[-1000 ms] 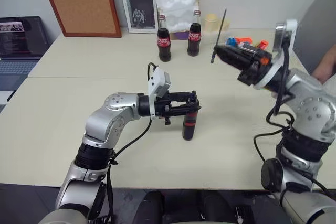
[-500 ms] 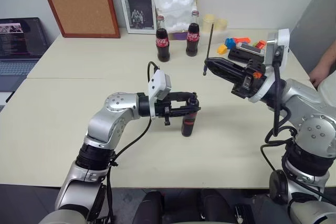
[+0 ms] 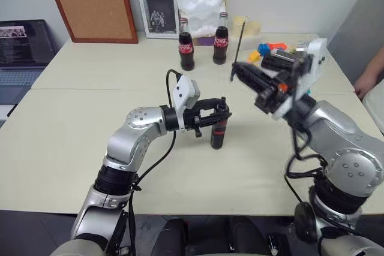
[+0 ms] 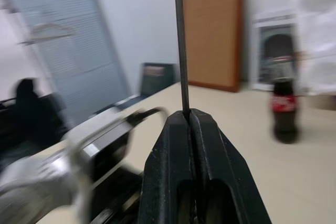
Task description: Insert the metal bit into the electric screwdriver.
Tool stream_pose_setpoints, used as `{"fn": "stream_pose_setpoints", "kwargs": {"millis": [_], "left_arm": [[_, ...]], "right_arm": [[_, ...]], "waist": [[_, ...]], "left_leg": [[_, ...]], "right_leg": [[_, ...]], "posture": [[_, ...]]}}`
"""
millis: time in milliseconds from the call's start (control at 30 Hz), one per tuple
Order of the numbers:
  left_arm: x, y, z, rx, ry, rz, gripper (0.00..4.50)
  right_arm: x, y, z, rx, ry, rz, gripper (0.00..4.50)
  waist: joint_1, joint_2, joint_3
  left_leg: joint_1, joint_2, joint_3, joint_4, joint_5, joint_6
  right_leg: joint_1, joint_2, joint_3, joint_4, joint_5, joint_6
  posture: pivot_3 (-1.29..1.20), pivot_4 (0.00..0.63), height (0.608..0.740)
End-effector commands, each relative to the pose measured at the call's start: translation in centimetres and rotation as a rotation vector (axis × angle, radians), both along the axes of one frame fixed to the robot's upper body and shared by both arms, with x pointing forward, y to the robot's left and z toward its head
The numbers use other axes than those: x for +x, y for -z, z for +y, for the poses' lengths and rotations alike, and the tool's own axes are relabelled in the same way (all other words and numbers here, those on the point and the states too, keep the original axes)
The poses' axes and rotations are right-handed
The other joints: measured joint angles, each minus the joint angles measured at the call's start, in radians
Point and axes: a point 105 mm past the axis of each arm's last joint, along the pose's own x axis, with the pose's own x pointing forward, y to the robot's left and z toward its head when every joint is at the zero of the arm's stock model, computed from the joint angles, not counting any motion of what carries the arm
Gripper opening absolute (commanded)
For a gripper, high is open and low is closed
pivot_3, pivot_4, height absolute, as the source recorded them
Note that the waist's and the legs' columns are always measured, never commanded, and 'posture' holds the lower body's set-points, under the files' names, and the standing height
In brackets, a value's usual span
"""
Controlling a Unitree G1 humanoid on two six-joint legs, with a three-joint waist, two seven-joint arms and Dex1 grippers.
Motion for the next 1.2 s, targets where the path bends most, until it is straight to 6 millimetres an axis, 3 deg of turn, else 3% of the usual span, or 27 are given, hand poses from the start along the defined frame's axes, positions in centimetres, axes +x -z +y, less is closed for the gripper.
{"fn": "stream_pose_setpoints", "kwargs": {"millis": [33,367,1200], "left_arm": [[-1.7,-1.8,-0.6,-0.02,0.177,-0.024,1.67],[-3.4,-2.0,-0.5,0.009,0.339,-0.025,1.67],[-3.3,-1.6,-0.4,0.02,0.303,-0.073,1.67]], "right_arm": [[-1.4,-1.1,0.0,-0.042,-0.181,-0.082,0.03],[-2.0,-0.5,0.4,-0.112,-0.341,-0.098,0.03],[-1.9,0.0,0.0,-0.138,-0.384,-0.091,0.03]], "waist": [[0.0,0.0,0.0],[0.0,0.0,0.0],[0.002,0.0,0.0]], "left_leg": [[0.0,0.0,0.0,0.0,0.0,0.0],[0.0,0.001,0.0,0.0,0.0,0.0],[0.0,0.001,-0.001,0.0,0.0,0.0]], "right_leg": [[0.0,0.0,0.0,0.0,-0.001,0.001],[0.0,0.001,0.0,-0.001,-0.002,0.003],[0.0,0.0,-0.001,-0.002,-0.002,0.003]], "posture": [[0.0,0.15,0.74],[0.0,0.15,0.74],[0.0,0.15,0.74]]}}
